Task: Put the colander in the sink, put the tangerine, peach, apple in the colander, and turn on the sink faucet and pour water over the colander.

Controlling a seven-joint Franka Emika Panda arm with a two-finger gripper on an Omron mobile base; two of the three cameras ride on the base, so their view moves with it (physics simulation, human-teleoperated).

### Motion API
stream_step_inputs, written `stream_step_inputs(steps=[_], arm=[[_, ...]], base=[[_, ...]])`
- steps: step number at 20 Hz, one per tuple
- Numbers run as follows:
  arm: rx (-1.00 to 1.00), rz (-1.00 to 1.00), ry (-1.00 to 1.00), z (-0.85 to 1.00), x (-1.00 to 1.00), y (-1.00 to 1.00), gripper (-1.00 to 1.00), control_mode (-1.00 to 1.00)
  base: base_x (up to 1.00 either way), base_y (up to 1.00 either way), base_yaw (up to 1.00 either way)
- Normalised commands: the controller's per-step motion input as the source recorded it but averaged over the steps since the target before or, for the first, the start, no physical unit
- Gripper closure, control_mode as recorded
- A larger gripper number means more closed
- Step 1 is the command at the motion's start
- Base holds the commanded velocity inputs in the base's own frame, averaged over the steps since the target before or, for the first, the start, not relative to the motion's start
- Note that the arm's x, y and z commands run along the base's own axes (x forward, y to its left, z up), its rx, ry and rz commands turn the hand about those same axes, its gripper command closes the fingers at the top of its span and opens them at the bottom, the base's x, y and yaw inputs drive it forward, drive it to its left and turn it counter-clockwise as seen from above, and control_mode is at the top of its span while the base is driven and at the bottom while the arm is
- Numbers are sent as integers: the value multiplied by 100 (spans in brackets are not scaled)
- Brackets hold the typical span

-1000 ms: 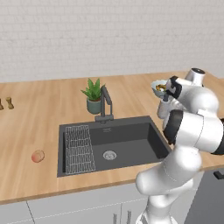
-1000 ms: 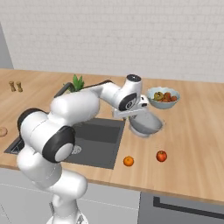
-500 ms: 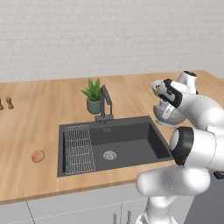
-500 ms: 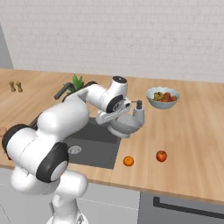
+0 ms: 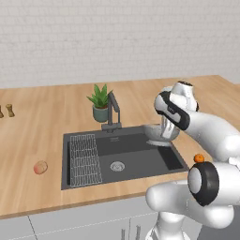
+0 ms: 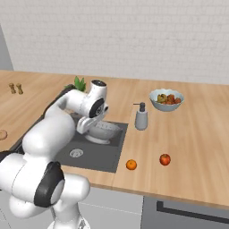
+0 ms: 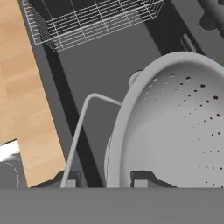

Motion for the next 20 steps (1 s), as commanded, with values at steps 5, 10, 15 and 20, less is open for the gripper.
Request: stream_step_inputs(steps=[5,10,15,20], arm=[[0,17,0,-28,0,43,100,-100],[0,17,0,-49,0,21,100,-100],[-1,12,0,-60,-26,69,100,-100],[1,11,-3,-46,8,48,100,-100]], base=[[0,0,0],[0,0,0],[0,0,0],[0,0,0]])
